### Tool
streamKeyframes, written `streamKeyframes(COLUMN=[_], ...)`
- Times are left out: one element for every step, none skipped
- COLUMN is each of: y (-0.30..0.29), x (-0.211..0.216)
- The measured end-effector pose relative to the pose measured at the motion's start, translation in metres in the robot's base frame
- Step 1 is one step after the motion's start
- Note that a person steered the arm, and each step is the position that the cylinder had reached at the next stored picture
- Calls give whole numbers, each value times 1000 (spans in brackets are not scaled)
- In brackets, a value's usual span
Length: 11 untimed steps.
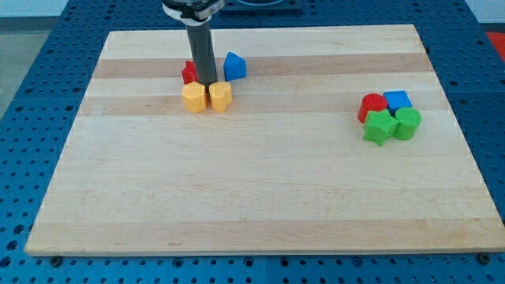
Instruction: Drag the yellow heart towards bottom center side of board
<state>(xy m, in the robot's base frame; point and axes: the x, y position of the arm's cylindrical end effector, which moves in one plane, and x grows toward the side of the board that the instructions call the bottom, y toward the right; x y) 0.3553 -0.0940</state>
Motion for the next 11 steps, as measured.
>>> streamKeyframes(y=[0, 4, 2, 1, 19, 38, 52, 57, 57, 57, 57], x=[36, 67, 57, 12, 2, 38, 95, 137, 139, 161, 187])
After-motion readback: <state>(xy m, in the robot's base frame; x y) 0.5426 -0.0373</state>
